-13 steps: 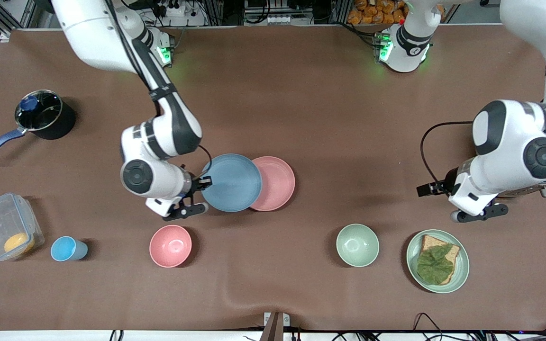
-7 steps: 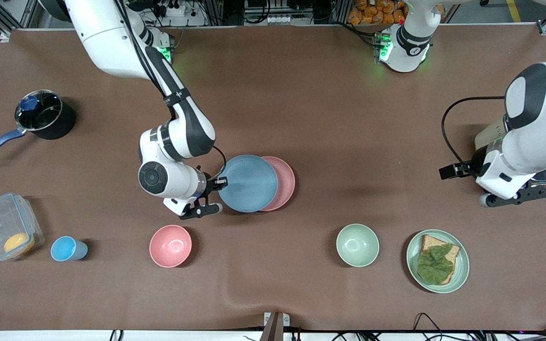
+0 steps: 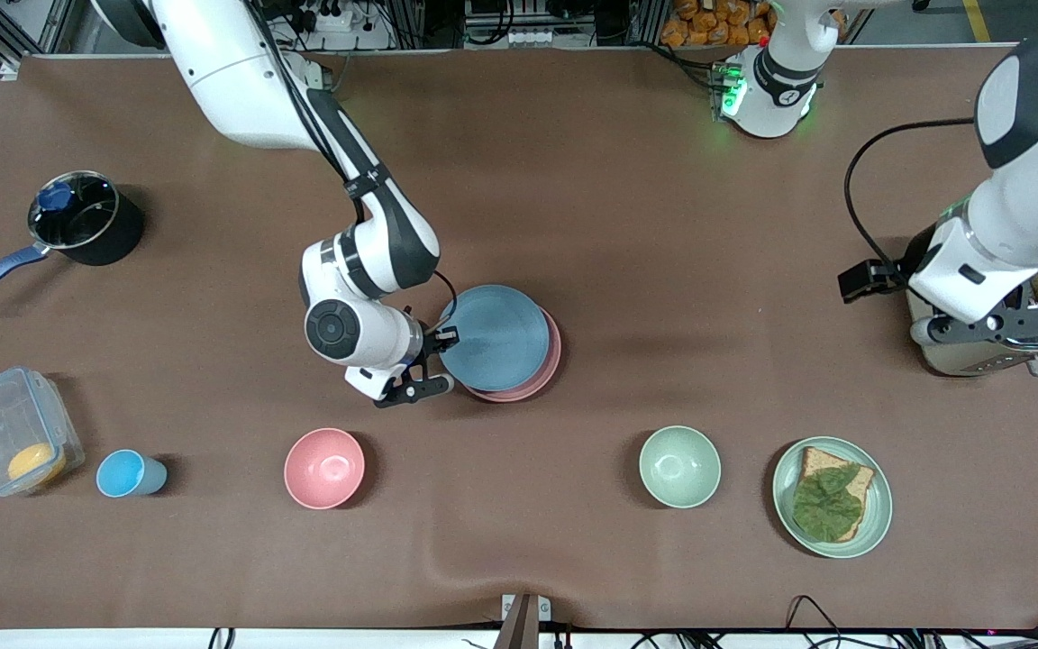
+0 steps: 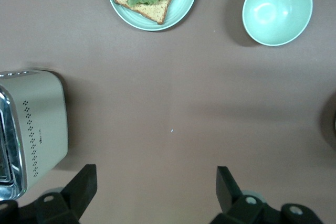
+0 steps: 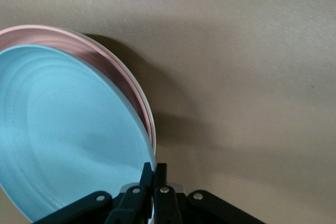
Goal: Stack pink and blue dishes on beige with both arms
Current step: 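Open the right gripper and draw it back from the plate stack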
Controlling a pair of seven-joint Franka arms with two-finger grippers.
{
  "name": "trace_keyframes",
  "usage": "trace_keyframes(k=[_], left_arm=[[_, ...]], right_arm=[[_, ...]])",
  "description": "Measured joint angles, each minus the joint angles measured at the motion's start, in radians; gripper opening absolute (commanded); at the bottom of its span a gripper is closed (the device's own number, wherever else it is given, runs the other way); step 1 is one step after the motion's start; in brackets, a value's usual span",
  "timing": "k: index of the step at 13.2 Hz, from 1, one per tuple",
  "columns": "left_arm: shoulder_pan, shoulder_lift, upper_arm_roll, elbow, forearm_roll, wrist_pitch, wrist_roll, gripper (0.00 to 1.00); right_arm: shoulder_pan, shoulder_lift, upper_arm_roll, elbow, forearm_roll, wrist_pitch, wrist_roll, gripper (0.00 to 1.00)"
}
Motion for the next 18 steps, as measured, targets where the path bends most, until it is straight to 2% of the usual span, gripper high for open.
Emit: trace_keyframes(k=[1,3,5,7,9,12,15,16,18], left_arm=[[-0.021,-0.022,0.033,-0.013,-0.009,-0.002,0.008,1.0],[-0.079,-0.052,0.149,-0.029,-0.055,-0.012,0.084,1.0],[-0.089,-0.058,0.202,-0.029,-0.073,-0.024,0.124,1.0],[-0.094,-0.058,0.206,-0.021,-0.074,-0.039,0.126,1.0],[-0.101,-0.058,0.206,0.013,-0.074,-0.079,0.126,1.0],[-0.103,-0.057,0.206,0.037,-0.073,-0.098,0.126,1.0],[-0.105,-0.055,0.206,0.037,-0.071,-0.099,0.126,1.0],[-0.108,-0.055,0.206,0.038,-0.07,-0.099,0.126,1.0],[-0.117,-0.055,0.209,0.039,-0.068,-0.099,0.126,1.0]], right_arm=[[0.005,0.005,0.0,0.001,0.0,0.011,0.0,1.0],[0.009,0.007,0.0,0.009,0.0,0.023,0.0,1.0],[0.008,0.005,-0.011,0.041,-0.001,0.027,-0.001,1.0],[-0.009,-0.007,-0.04,0.075,-0.011,0.026,-0.004,1.0],[-0.029,-0.05,-0.09,0.098,-0.064,-0.024,-0.007,1.0],[-0.04,-0.169,-0.191,0.11,-0.185,-0.161,-0.007,1.0],[-0.043,-0.269,-0.274,0.114,-0.216,-0.241,-0.011,1.0],[-0.062,-0.306,-0.285,0.115,-0.217,-0.29,-0.011,1.0],[-0.149,-0.387,-0.267,0.118,-0.233,-0.357,-0.018,1.0]])
